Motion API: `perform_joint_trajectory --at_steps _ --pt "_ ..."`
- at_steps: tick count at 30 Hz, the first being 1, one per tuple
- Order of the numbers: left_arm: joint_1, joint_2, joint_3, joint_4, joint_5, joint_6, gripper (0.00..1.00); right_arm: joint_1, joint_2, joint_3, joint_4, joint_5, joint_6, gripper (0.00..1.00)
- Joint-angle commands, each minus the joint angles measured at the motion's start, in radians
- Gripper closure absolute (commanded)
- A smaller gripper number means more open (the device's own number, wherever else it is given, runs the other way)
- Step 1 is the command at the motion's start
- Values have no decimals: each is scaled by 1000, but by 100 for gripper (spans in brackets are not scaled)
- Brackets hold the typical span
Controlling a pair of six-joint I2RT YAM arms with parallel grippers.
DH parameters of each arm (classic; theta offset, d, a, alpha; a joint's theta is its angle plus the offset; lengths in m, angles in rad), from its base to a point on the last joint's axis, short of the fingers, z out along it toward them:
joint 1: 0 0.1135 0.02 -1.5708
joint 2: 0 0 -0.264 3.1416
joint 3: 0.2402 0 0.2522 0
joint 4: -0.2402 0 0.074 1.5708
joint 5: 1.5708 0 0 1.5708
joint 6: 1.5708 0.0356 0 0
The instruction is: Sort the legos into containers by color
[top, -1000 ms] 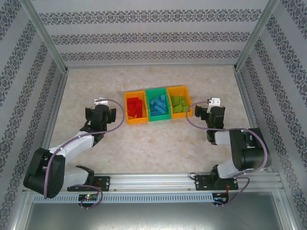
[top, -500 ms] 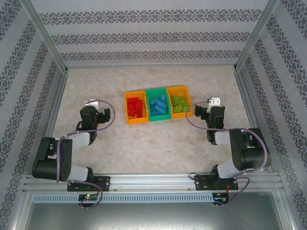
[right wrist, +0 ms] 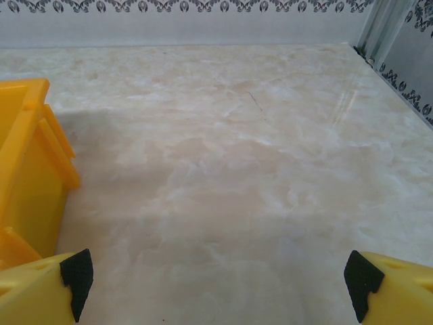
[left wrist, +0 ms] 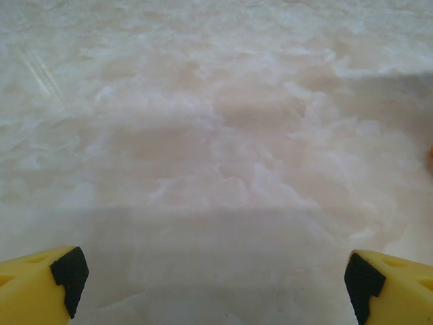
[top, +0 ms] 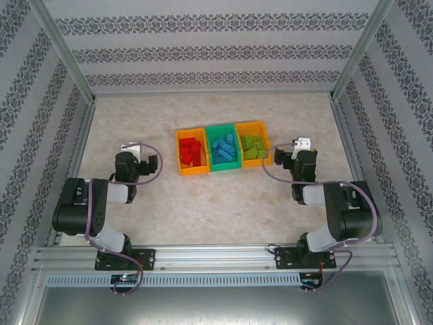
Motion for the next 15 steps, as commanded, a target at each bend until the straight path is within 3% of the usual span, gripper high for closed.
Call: perform_joint_trajectory --at_steps 1,15 --pt "6 -4 20 49 18 14 1 -9 -3 16 28 -18 -9 2" --pt "3 -2 22 43 37 26 1 -8 -3 19 25 -18 -11 2"
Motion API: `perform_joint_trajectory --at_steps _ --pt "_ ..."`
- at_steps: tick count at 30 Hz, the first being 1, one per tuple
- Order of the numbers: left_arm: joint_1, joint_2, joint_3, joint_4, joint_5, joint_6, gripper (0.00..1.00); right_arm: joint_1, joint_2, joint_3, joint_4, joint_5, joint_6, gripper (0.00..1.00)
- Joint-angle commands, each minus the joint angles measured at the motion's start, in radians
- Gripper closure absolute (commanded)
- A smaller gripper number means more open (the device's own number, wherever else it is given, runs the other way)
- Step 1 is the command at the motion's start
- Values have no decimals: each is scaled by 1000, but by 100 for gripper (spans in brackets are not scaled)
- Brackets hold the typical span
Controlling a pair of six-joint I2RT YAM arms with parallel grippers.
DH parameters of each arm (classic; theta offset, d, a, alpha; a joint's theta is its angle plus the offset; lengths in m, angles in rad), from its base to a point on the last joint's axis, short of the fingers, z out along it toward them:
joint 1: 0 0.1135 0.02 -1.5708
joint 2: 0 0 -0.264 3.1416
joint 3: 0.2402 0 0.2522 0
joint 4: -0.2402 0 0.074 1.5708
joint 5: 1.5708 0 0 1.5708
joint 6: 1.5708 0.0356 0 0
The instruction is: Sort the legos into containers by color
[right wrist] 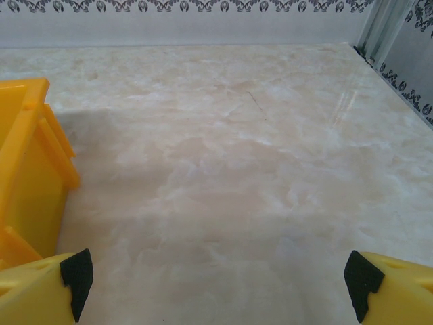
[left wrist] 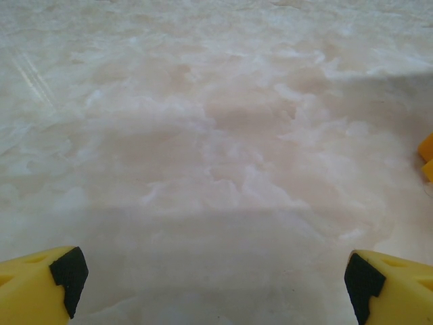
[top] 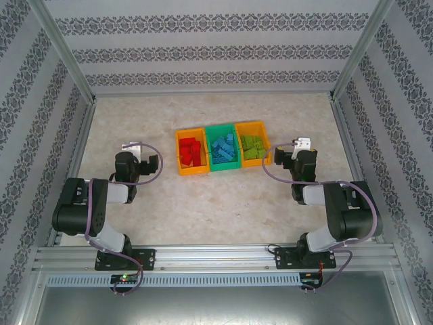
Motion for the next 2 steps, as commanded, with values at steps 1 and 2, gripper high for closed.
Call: perform_joint_trajectory --at_steps 1,2 --pt "3 -2 22 42 15 20 1 -9 -2 17 25 -17 -10 2" --pt "3 -2 22 41 16 21 1 -8 -2 19 25 -17 -10 2"
